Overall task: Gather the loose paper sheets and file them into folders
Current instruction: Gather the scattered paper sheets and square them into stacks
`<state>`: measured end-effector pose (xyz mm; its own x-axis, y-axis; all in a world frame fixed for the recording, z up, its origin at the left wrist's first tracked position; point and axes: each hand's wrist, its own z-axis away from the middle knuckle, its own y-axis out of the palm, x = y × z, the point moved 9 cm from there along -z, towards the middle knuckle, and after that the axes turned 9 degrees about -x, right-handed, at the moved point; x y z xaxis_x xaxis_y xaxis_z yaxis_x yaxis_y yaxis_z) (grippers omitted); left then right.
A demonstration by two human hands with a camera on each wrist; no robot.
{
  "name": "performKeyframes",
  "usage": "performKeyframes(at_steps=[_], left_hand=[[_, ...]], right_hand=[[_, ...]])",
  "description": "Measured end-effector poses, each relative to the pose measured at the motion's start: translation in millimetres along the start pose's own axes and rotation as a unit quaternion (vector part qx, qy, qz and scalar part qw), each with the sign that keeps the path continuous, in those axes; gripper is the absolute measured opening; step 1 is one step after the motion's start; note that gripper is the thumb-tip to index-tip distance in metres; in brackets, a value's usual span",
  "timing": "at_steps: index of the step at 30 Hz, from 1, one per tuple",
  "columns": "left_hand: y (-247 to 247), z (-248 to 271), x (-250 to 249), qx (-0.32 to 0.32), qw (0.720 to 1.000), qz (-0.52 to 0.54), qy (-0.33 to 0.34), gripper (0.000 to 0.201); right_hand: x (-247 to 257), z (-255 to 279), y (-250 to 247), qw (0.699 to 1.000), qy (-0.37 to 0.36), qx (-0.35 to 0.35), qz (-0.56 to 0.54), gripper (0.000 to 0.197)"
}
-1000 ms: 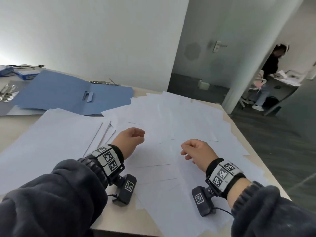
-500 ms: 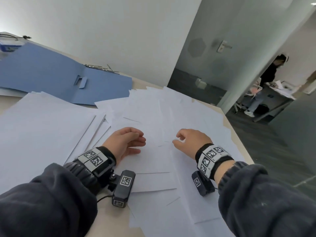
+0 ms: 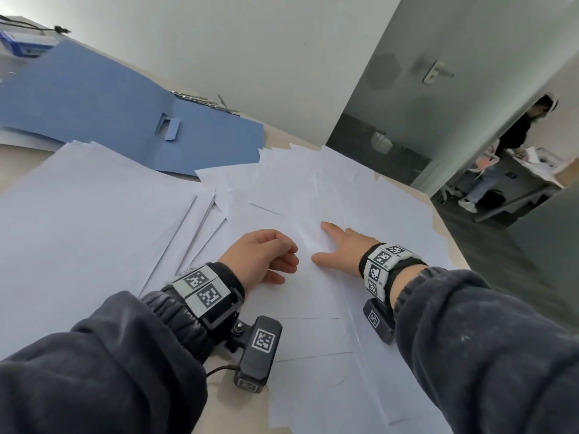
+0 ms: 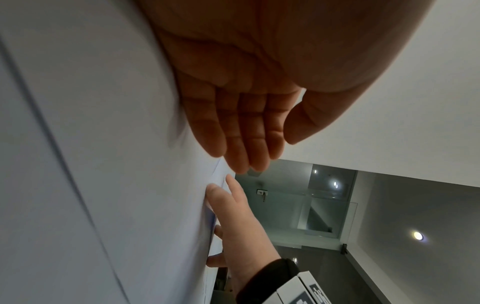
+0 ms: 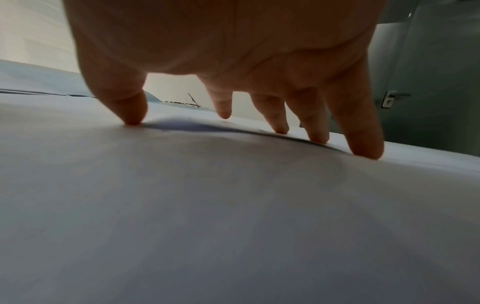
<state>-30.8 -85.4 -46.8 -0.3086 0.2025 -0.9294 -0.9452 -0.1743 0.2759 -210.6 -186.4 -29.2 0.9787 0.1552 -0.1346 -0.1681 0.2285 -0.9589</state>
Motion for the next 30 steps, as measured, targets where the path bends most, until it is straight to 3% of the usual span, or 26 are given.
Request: performKeyframes(at_steps=[5, 10, 15, 21, 24, 28, 30], left_hand=[[1.1, 0.9, 0.1, 0.001, 1.0, 0.0, -0.003, 0.016], [1.4, 1.2, 0.3, 0.002, 1.0, 0.002, -0.004, 0.017], [1.9, 0.4, 0.0, 0.003, 1.0, 0.001, -0.001, 0.017], [0.8, -1.5, 2.3, -0.002, 1.0, 0.016, -0.008, 0.015], [-0.1, -2.1, 4.4, -0.006, 0.999, 0.038, -0.025, 0.016], [-5.4, -4.2, 7.0, -0.036, 0.993, 0.093, -0.064, 0.028], [-6.2, -4.3, 10.0, -0.045, 0.985, 0.137, -0.098, 0.044]], right_hand=[[1.7, 0.6, -3.5, 1.0, -0.006, -0.013, -0.006, 0.086], [-3.7, -1.0, -14.0, 0.997, -0.003, -0.072, -0.033, 0.072], [-23.1, -1.9, -16.2, 0.995, 0.03, -0.087, -0.045, 0.071], [-37.2, -5.0, -18.2, 0.99, 0.07, -0.118, -0.044, 0.028], [-43.8, 3.4, -25.4, 0.987, 0.09, -0.127, -0.045, 0.034], [-30.1, 27.2, -38.2, 0.987, 0.047, -0.15, -0.021, 0.021], [-14.4, 44.8, -38.4, 0.989, 0.004, -0.149, 0.006, 0.03]])
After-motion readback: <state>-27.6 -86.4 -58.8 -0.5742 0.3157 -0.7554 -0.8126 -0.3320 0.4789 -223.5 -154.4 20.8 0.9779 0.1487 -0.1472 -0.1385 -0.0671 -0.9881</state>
